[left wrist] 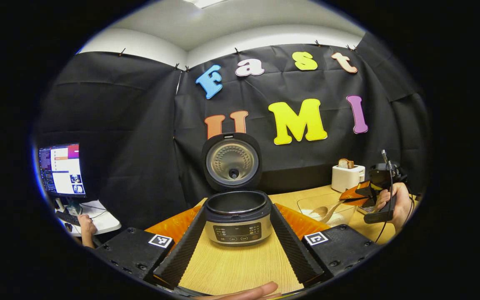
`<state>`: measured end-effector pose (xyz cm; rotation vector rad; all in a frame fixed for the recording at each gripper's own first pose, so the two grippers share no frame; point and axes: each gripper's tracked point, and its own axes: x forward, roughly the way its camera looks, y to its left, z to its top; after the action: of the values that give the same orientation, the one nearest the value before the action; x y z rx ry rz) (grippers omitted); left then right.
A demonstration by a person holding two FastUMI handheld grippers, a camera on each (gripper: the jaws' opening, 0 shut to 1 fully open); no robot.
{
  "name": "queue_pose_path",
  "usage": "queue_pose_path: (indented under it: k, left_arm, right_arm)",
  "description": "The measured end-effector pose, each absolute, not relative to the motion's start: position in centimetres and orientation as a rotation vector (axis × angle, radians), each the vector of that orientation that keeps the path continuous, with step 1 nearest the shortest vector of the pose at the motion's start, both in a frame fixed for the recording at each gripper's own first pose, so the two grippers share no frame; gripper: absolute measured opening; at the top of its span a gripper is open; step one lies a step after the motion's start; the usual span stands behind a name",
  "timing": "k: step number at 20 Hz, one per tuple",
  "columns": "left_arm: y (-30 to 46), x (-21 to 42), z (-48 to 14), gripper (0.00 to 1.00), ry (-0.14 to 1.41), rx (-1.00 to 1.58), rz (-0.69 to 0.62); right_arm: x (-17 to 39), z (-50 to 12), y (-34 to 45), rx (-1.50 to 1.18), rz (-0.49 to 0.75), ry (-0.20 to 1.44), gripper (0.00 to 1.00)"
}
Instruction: Close the left gripper, press the button to open the rice cooker; take a wooden spoon from the chopstick holder with the right hand, scoop a spoonful of rice and pour it into the rice cooker, then put the wooden spoon back into the chopstick holder.
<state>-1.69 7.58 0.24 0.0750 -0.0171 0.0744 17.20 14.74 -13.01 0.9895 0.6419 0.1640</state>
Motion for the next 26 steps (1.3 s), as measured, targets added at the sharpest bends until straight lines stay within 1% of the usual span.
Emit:
queue_pose_path:
  k: [1, 4, 7, 12, 16, 19, 26]
  left_arm:
    - [7.7, -1.7, 0.3, 0.99, -0.019, 0.074, 0.076]
    - [8.0, -1.8, 0.4, 0.99, -0.017, 0.07, 0.083]
    - [8.2, -1.9, 0.5, 0.99, -0.022, 0.057, 0.081]
    - [9.2, -2.1, 0.6, 0.99, -0.026, 0.04, 0.094]
    - [9.9, -1.9, 0.2, 0.99, -0.01, 0.022, 0.108]
    - [10.2, -1.9, 0.0, 0.99, -0.003, 0.02, 0.115]
    - [11.6, -2.1, 0.1, 0.99, -0.005, 0.017, 0.135]
  right_arm:
    - [17.3, -12.8, 14.5, 0.96, 0.161, 0.623, 0.04]
    - [17.4, -10.5, 14.1, 0.837, 0.141, 0.538, 0.02]
    - [17.4, -8.8, 14.2, 0.819, 0.144, 0.51, 0.04]
    - [17.2, -7.3, 13.9, 0.905, 0.154, 0.505, 0.02]
    - [17.2, -7.4, 13.8, 1.007, 0.158, 0.527, 0.02]
    - [17.1, -6.9, 14.3, 1.055, 0.184, 0.543, 0.02]
    - [16.8, -2.6, 16.4, 1.126, 0.245, 0.512, 0.02]
